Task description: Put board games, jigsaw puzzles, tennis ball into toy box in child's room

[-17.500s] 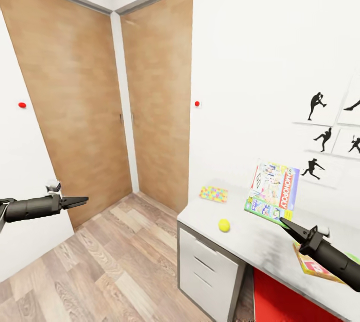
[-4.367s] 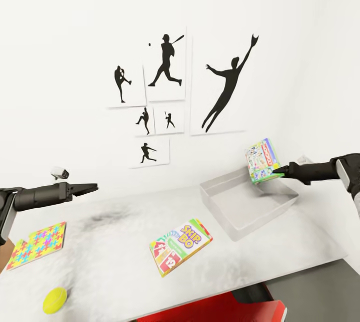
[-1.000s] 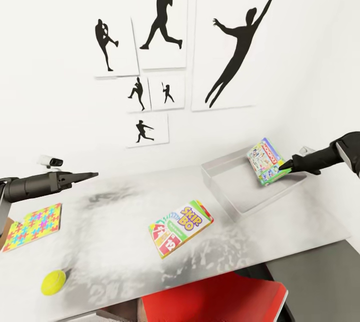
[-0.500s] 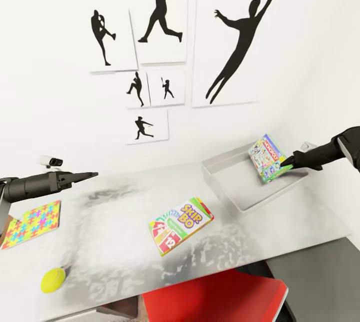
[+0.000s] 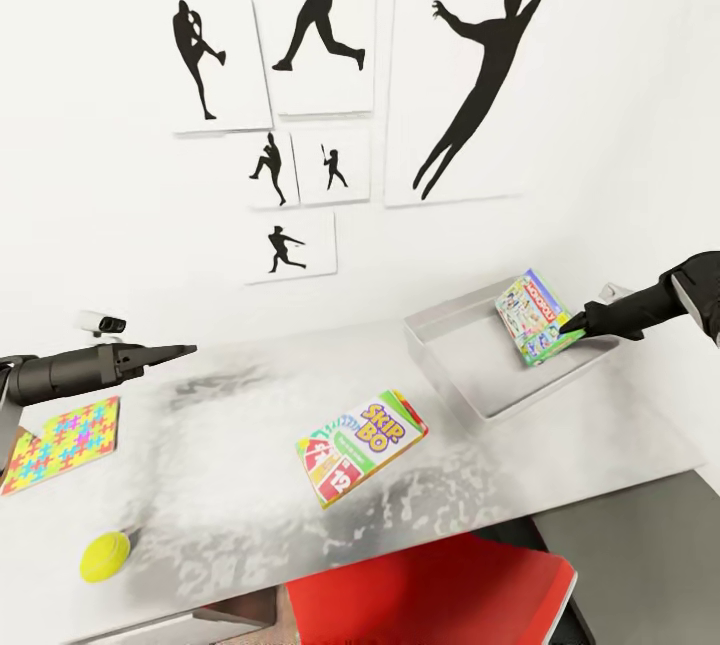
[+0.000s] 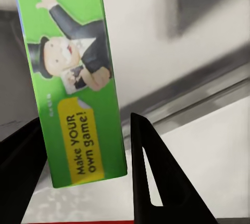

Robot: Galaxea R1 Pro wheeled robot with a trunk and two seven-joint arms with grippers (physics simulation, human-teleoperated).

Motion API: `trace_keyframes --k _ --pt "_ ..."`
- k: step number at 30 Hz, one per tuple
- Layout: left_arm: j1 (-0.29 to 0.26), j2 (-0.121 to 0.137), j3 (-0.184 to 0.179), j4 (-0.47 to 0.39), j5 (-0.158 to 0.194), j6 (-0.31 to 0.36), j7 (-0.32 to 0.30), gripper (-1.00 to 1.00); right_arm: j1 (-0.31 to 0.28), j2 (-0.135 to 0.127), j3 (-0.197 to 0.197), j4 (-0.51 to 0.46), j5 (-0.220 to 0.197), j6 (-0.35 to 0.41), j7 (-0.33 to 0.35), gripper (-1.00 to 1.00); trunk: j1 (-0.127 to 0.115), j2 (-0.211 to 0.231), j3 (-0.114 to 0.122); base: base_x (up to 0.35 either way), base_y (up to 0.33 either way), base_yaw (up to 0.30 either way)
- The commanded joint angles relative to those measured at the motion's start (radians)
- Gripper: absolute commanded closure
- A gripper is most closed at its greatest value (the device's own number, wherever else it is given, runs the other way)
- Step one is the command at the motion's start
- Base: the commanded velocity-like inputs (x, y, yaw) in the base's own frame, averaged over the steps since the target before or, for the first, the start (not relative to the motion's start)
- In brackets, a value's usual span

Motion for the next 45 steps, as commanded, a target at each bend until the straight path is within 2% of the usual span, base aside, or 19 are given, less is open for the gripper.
trace_keyframes --k 1,21,30,45 --pt "-0.001 0.001 0.0 0.0 -0.001 0.011 -0.004 -1.0 -0.001 0.0 0.002 -0.001 0.006 0.004 0.008 1.0 0.0 -0.002 -0.004 0.0 0.0 0.0" --pt "-0.001 0.001 -0.002 -0.002 -0.001 0.011 -0.004 -1.0 -0.027 0.007 0.002 -0.001 0.013 0.004 0.008 1.0 0.0 -0.002 -0.036 0.0 0.0 0.0" --pt "-0.001 0.001 -0.001 -0.024 -0.001 0.011 -0.004 -1.0 -0.04 0.017 0.002 -0.001 0.073 0.004 0.007 1.0 0.0 -0.002 -0.051 0.0 0.0 0.0" --pt "-0.001 0.001 0.001 -0.026 0.0 0.011 -0.004 -1.0 -0.045 0.023 0.004 -0.002 0.084 0.004 0.006 1.0 0.0 -0.002 -0.076 0.0 0.0 0.0"
